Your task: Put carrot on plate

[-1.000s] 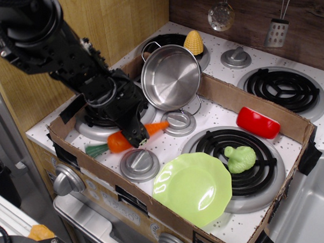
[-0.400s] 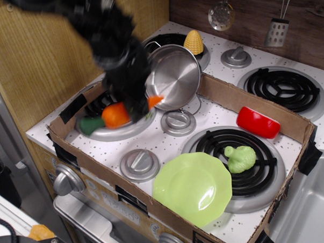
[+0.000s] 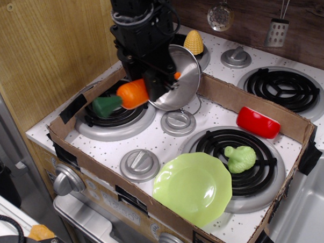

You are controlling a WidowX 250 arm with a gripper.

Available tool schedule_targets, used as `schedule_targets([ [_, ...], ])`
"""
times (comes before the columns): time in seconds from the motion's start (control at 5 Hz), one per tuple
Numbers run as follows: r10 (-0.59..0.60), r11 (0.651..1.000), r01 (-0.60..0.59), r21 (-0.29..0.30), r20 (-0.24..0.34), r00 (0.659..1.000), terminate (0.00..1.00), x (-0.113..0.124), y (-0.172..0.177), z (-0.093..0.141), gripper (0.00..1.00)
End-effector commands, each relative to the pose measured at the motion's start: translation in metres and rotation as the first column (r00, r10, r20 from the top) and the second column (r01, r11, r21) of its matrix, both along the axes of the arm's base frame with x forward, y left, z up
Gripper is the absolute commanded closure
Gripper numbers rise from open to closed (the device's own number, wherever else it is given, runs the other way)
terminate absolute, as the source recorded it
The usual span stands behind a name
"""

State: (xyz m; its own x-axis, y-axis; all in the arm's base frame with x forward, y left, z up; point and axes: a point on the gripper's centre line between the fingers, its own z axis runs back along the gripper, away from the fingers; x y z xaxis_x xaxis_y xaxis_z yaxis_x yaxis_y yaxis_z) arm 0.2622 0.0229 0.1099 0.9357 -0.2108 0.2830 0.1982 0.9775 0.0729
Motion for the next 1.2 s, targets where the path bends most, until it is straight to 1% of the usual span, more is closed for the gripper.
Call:
schedule_targets([
  [0.0,0.411,0.911,-0.399,-0.105,0.144,0.900,0.00,-0.002,-0.040,-0.010,1.00],
  [0.2,0.585,0.811,-0.573,-0.121,0.143,0.798,0.00,0.000,-0.050,-0.018,1.00],
  [0.4,0.721,0.693,-0.709,-0.135,0.167,0.673,0.00,0.002,-0.058,-0.030,1.00],
  [0.6,0.808,0.589,-0.782,-0.205,0.118,0.578,0.00,-0.003,-0.064,-0.046,1.00],
  [0.8,0.858,0.513,-0.817,-0.262,0.131,0.497,0.00,-0.008,-0.075,-0.061,1.00],
  [1.0,0.889,0.453,-0.822,-0.345,0.102,0.446,0.00,-0.018,-0.082,-0.079,1.00],
])
